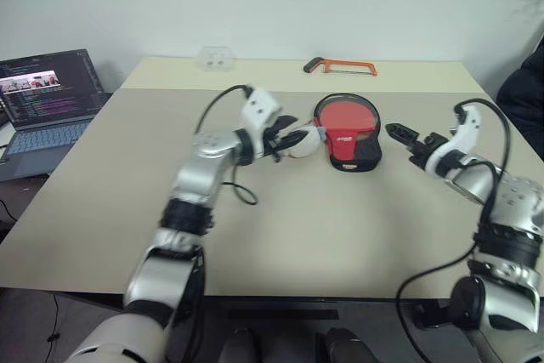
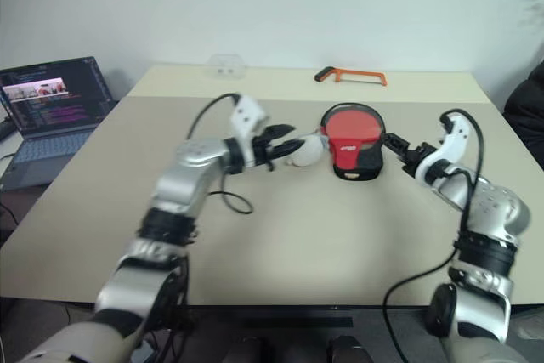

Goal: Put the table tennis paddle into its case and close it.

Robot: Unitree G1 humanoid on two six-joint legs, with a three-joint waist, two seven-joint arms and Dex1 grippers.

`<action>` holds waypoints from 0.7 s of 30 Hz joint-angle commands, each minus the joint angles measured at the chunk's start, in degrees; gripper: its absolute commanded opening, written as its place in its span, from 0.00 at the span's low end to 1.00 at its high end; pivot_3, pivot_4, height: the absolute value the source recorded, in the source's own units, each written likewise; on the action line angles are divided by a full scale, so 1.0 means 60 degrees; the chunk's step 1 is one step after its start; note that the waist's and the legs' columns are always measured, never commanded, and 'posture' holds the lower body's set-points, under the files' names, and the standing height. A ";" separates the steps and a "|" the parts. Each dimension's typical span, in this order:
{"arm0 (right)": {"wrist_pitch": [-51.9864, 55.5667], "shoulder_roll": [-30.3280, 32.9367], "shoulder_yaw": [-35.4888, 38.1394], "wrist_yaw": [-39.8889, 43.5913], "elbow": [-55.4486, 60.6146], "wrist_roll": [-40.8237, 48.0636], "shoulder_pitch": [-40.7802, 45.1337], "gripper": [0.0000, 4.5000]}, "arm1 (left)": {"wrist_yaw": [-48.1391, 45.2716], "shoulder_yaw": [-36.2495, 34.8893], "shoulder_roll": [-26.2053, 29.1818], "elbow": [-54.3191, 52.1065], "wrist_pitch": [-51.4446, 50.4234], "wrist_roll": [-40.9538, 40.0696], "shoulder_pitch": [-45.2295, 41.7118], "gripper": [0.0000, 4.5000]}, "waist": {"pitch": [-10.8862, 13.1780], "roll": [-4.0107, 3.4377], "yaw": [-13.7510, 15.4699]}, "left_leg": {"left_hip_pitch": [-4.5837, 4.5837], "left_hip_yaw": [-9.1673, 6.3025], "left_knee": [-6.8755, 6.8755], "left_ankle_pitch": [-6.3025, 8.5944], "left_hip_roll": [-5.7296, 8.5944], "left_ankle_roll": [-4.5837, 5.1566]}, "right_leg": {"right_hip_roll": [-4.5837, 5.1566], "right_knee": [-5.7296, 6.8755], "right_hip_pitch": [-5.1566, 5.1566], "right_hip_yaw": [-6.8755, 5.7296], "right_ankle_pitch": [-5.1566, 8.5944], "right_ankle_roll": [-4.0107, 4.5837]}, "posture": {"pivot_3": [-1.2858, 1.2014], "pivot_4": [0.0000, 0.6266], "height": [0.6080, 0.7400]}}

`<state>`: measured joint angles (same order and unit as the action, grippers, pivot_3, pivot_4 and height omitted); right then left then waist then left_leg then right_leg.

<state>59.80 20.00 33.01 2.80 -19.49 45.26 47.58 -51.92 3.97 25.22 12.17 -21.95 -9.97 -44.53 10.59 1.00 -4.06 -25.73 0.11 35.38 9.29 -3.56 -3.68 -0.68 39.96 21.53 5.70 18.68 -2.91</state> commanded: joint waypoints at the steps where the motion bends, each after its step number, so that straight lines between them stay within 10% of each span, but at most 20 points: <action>1: -0.0828 0.0156 0.0287 -0.0016 -0.1416 -0.0200 0.0726 1.00 | -0.0272 -0.0473 0.0804 -0.1572 -0.0721 -0.0483 0.0468 0.83 | 0.0001 0.0002 0.0158 | -0.0007 -0.0003 0.0001 0.0000 0.0001 0.0000 | 0.0001 -0.0002 0.0004 -0.0005 0.0000 0.0000 | 0.52 0.24 1.00; 3: -0.1298 0.0218 0.0195 0.0112 -0.2330 -0.0476 0.1014 1.00 | -0.0001 -0.0518 0.1266 -0.1950 -0.0550 -0.0151 0.0937 0.99 | 0.0002 0.0003 0.0201 | -0.0010 -0.0007 0.0002 0.0001 0.0003 0.0002 | 0.0001 -0.0005 0.0004 -0.0011 0.0000 -0.0001 | 0.52 0.24 1.00; 21: -0.2437 -0.0138 0.0355 0.0774 -0.4637 -0.0714 0.1396 1.00 | 0.0412 -0.1329 0.2758 -0.4404 -0.1307 -0.0816 0.3195 1.00 | 0.0002 0.0003 0.0112 | -0.0006 0.0003 -0.0026 0.0000 -0.0006 0.0005 | -0.0007 0.0005 0.0027 0.0003 0.0001 0.0002 | 0.52 0.24 1.00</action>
<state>45.44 19.48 34.74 6.35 -48.06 39.62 54.84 -49.55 -2.19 40.93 -11.73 -29.87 -13.85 -25.04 10.60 1.02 -3.39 -25.76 0.13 35.23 9.29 -3.59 -3.64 -0.73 39.99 21.70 5.71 18.69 -2.90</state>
